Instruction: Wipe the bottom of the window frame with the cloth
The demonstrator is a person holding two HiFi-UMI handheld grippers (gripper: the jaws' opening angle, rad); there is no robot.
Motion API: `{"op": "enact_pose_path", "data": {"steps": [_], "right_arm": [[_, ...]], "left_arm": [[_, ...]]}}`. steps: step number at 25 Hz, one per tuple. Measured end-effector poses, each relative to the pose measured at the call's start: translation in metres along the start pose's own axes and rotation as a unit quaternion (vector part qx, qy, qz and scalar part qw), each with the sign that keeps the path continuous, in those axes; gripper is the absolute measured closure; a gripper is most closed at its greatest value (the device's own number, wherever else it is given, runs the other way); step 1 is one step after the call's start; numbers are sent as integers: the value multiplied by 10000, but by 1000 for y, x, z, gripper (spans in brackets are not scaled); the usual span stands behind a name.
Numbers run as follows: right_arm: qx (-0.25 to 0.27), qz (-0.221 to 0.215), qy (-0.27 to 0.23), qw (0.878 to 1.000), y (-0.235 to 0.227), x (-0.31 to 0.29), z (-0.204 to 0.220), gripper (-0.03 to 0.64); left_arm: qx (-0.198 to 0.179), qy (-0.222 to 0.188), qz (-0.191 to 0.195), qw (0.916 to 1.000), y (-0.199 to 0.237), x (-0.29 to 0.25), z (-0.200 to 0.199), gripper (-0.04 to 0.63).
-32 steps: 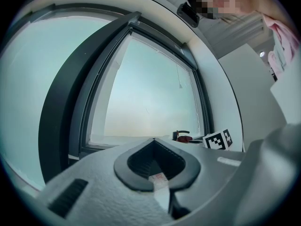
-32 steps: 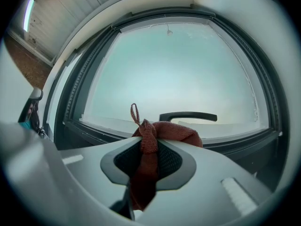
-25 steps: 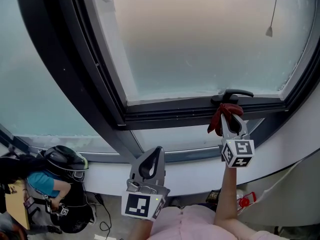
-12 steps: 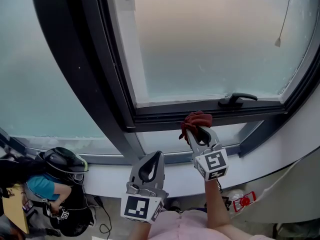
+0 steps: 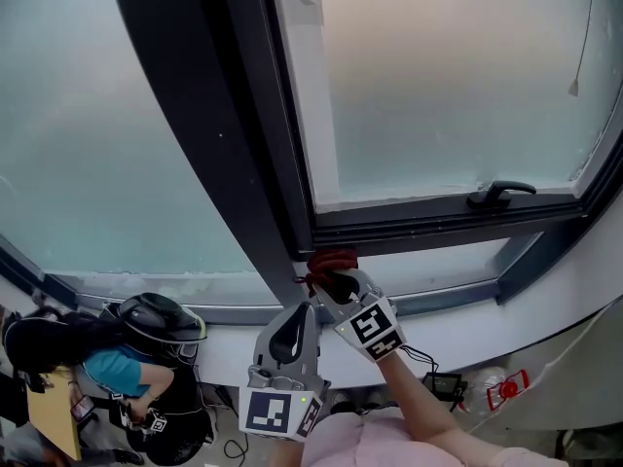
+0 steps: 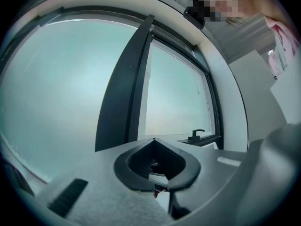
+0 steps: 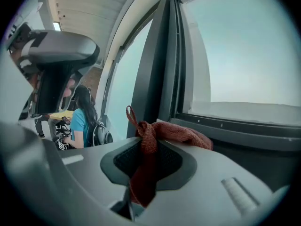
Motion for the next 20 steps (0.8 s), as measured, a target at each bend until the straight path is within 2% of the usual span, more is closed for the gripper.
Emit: {"op": "enact_pose_path", "data": {"steps": [10,20], "right_arm": [[-141,565,-24,9983,-8,-40,-4,537],[257,923,40,9954,-4,-44,-4,539]], "left_arm": [[-139,-135,-322,9993,50,30,-16,601],[-145,-133,61,9998,60,21,-20,601]]}}
Point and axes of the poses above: the fingertips, and each gripper's own axes: x backward along the fingers, y to its left, z out of its underside, the point moved 6 cm from there along x, backward along the fingers, and after that the axes turned 6 degrees about x, right-handed, at the moved point
